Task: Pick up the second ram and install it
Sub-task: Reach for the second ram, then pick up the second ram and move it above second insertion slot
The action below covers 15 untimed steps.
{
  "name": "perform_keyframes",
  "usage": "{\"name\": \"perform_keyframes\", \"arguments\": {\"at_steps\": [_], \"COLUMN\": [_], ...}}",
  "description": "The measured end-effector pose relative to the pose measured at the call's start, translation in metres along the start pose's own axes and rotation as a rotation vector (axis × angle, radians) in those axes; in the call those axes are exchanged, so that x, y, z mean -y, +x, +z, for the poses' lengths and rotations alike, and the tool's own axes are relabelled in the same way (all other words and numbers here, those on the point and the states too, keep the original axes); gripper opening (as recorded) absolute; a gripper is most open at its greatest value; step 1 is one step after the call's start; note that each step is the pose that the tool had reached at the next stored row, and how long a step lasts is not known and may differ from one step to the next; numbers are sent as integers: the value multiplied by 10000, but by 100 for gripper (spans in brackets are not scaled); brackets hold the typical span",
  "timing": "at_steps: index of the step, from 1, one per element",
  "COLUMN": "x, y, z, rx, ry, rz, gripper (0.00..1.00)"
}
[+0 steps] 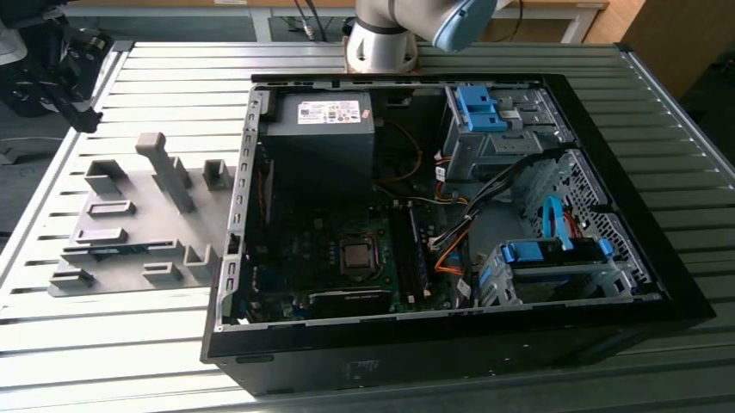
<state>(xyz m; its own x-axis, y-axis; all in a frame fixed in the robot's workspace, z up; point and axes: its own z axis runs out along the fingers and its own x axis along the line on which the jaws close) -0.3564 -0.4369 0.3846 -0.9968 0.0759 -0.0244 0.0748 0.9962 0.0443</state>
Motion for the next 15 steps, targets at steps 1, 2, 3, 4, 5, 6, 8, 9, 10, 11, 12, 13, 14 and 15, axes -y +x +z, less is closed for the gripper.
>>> {"name": "perform_keyframes", "arguments": {"at_steps": [1,2,3,4,5,6,8,9,10,11,12,13,14,15], "x": [0,0,0,0,1,1,2,2,2,2,2,2,3,3], "y": [2,4,5,5,9,9,21,22,23,29,29,30,37,38], "z": [0,0,0,0,0,0,0,0,0,0,-1,-1,-1,-1], "rx": [0,0,0,0,0,0,1,0,0,1,0,0,0,1], "ry": [0,0,0,0,0,0,0,0,0,0,0,0,0,0], "rz": [0,0,0,0,0,0,0,0,0,0,0,0,0,0], "gripper": [11,11,11,11,11,11,11,11,11,11,11,11,11,11]}}
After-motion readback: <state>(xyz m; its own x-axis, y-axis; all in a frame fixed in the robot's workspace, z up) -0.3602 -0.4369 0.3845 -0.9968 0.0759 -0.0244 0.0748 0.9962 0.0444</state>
